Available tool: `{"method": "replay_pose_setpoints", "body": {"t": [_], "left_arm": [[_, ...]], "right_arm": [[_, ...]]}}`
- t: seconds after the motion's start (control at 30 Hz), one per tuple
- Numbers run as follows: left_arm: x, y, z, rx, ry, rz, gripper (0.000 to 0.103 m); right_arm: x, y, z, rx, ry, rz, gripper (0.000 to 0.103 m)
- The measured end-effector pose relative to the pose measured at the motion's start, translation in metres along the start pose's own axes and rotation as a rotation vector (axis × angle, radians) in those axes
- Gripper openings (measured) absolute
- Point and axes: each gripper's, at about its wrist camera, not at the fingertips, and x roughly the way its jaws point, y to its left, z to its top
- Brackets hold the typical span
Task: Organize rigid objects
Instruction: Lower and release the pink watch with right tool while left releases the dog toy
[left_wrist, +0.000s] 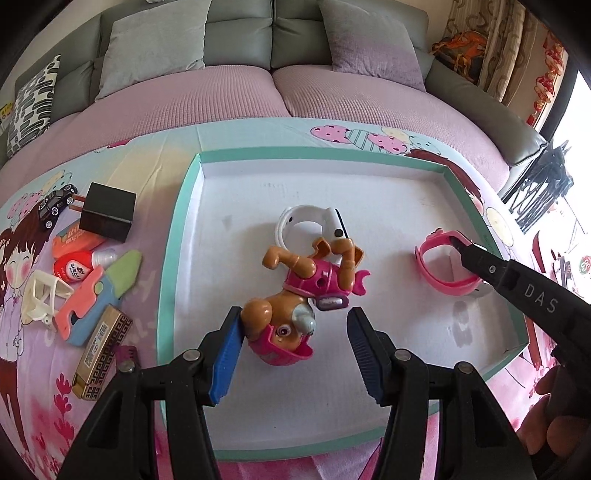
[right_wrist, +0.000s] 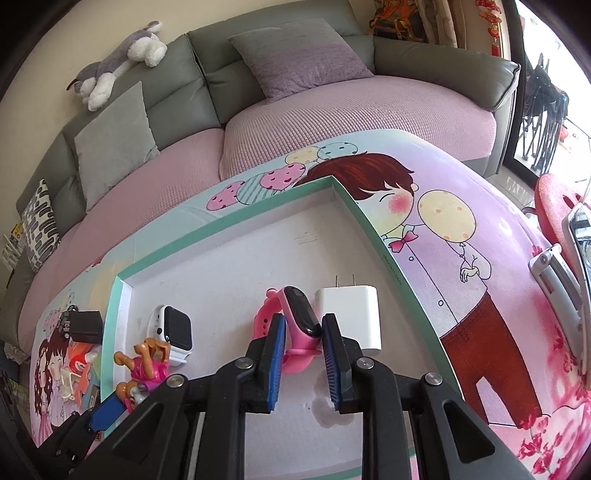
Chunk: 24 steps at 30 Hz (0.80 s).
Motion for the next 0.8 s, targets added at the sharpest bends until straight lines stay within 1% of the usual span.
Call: {"method": "replay_pose_setpoints", "body": {"t": [0.1, 0.27, 0.37, 0.47, 0.53, 0.63, 0.77, 0.8], "left_arm": [[0.0, 0.001, 0.0, -0.009, 0.006, 0.006, 0.059], [-0.003, 0.007, -0.002, -0.026, 0.004, 0.021, 0.059], [-0.007, 0.011, -0.001, -0.037, -0.008, 0.033, 0.059], [-0.01, 0.014, 0.0, -0.047, -0.015, 0.045, 0.063], [-0.013, 0.016, 0.001, -0.051, -0.021, 0.053, 0.064], [-0.022, 0.019, 0.003, -0.058, -0.046, 0.067, 0.064], [-0.039, 0.025, 0.007, -0.079, -0.107, 0.111, 0.066], [-0.042, 0.028, 0.008, -0.088, -0.12, 0.122, 0.071]], "right_arm": [[-0.002, 0.002, 0.0, -0.003, -0.008, 0.017, 0.024], [-0.001, 0.008, -0.001, -0.006, 0.005, 0.094, 0.024], [-0.003, 0.011, -0.001, -0.015, -0.002, 0.093, 0.023], [-0.004, 0.012, -0.001, -0.017, -0.004, 0.1, 0.023], [-0.005, 0.013, 0.0, -0.023, -0.006, 0.101, 0.023], [-0.011, 0.014, 0.002, -0.024, -0.039, 0.12, 0.023], [-0.021, 0.014, 0.004, -0.016, -0.081, 0.139, 0.023], [-0.022, 0.014, 0.005, -0.017, -0.087, 0.137, 0.023]]}}
